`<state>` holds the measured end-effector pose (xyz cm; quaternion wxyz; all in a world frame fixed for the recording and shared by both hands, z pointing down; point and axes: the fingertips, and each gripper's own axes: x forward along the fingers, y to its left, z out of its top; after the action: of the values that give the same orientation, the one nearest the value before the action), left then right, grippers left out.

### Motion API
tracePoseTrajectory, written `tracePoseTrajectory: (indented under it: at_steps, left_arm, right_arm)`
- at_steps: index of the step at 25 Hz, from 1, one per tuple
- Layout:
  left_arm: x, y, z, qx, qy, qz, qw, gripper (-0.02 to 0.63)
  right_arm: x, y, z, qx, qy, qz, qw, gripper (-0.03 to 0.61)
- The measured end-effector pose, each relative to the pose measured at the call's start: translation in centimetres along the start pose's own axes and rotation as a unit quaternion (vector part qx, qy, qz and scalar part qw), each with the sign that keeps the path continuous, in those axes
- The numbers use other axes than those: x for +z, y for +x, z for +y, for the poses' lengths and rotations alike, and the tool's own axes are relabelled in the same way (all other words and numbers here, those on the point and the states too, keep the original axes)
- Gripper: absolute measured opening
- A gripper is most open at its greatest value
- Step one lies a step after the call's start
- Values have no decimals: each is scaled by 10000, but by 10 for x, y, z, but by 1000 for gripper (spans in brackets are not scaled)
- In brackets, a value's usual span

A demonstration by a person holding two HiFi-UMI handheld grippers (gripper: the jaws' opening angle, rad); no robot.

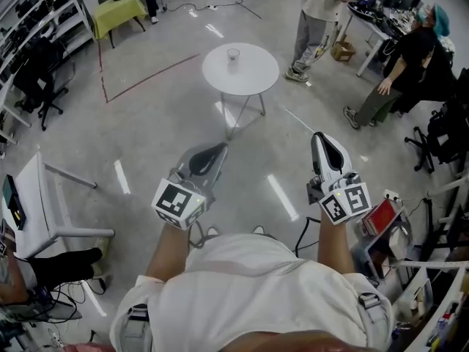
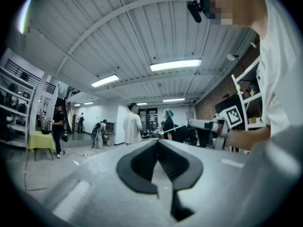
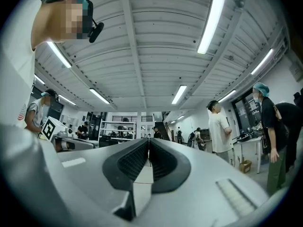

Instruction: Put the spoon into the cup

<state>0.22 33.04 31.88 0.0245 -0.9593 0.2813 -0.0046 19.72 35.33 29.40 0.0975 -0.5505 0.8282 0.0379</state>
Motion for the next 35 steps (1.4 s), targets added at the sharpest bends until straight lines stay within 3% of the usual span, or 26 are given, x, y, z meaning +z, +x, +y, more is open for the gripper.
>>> tracePoseTrajectory:
  at_steps: [10,24,30,35]
  left_arm:
    - [1,-27,26,-33,-24,-31,10000,3]
    - [-10,-92,114,120,-262,-162,9995,3]
    - [-22,-68,139,171,-277,-69,9994,3]
    - [-33,-15,167,419,-223,89,9988,3]
  right_arm:
    - [4,18,29,-74,67,-156,9998,12]
    - [-18,91,107,-38,-41,92,9999,12]
    - [-32,123,80,-40,46,130,9999,12]
    - [-56,162,25,113,197,133,9997,12]
